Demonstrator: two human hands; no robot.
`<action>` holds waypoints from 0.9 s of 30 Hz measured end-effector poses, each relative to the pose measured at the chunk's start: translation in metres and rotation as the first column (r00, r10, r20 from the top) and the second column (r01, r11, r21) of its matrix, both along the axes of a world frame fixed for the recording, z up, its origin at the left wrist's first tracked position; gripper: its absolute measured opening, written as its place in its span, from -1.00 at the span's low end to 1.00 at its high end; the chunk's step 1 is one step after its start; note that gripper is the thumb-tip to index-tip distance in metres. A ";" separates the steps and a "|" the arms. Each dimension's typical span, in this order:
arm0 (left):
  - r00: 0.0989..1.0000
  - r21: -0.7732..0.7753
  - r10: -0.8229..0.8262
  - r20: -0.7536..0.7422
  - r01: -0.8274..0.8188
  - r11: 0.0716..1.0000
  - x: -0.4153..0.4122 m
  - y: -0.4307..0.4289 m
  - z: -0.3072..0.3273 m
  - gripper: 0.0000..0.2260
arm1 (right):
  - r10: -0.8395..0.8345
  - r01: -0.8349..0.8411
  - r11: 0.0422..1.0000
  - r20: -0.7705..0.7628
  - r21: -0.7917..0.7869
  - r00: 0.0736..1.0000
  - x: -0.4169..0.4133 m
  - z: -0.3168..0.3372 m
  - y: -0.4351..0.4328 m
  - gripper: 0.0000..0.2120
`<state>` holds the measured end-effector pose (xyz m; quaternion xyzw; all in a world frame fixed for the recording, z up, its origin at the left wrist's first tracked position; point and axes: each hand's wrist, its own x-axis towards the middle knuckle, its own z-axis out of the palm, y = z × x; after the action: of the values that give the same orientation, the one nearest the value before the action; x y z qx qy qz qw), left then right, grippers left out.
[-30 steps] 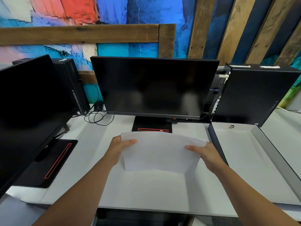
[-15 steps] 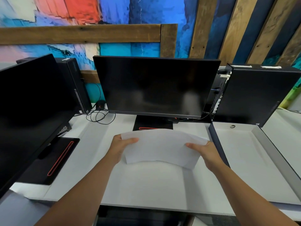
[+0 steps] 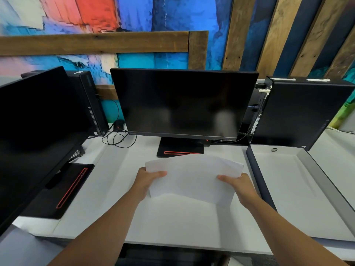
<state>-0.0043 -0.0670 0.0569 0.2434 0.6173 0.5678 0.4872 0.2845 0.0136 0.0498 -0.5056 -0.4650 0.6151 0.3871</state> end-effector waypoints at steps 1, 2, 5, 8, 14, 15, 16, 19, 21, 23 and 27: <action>1.000 0.000 -0.004 -0.004 0.004 1.000 0.001 0.000 0.001 -0.66 | 0.003 -0.003 1.000 -0.001 -0.001 1.000 0.000 0.001 0.000 -0.71; 1.000 0.000 -0.007 -0.009 0.007 1.000 0.001 0.001 0.001 -0.62 | 0.009 -0.009 1.000 -0.008 0.001 1.000 0.000 0.002 0.000 -0.70; 1.000 0.004 -0.006 -0.015 0.006 1.000 -0.001 0.000 0.002 -0.59 | 0.014 -0.013 1.000 -0.058 0.023 0.998 -0.001 0.007 -0.003 -0.66; 0.999 0.006 -0.009 -0.031 0.010 1.000 -0.003 -0.001 -0.001 -0.60 | -0.011 0.018 0.998 -0.123 0.059 0.992 -0.001 0.012 -0.004 -0.74; 0.999 -0.003 0.000 -0.050 -0.001 1.000 -0.006 -0.002 -0.003 -0.64 | -0.114 0.130 0.989 -0.200 0.071 0.973 0.003 0.019 0.001 -0.84; 0.999 -0.004 -0.001 -0.051 0.001 1.000 -0.006 -0.002 -0.003 -0.64 | -0.125 0.141 0.988 -0.207 0.066 0.970 0.004 0.020 0.001 -0.83; 0.999 -0.006 -0.003 -0.054 0.002 1.000 -0.006 -0.002 -0.003 -0.63 | -0.132 0.150 0.987 -0.217 0.065 0.967 0.006 0.020 0.002 -0.83; 0.998 -0.017 0.000 -0.062 -0.001 1.000 -0.008 -0.003 -0.003 -0.59 | -0.149 0.171 0.984 -0.273 0.057 0.950 0.010 0.022 0.005 -0.81; 0.998 -0.016 -0.002 -0.059 0.001 1.000 -0.009 -0.004 -0.003 -0.61 | -0.168 0.190 0.981 -0.308 0.044 0.936 0.013 0.023 0.005 -0.80; 0.998 -0.014 -0.013 -0.054 0.013 1.000 -0.009 -0.004 -0.002 -0.62 | -0.182 0.203 0.979 -0.316 0.032 0.931 0.014 0.024 0.006 -0.80; 0.998 0.005 -0.045 -0.042 0.045 0.999 -0.010 -0.003 0.001 -0.62 | -0.139 0.169 0.980 -0.243 0.107 0.960 0.012 0.036 0.010 -0.84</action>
<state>-0.0145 -0.0700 0.0580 0.2705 0.6201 0.5533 0.4859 0.2964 0.0236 0.0858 -0.4388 -0.4135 0.6074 0.5173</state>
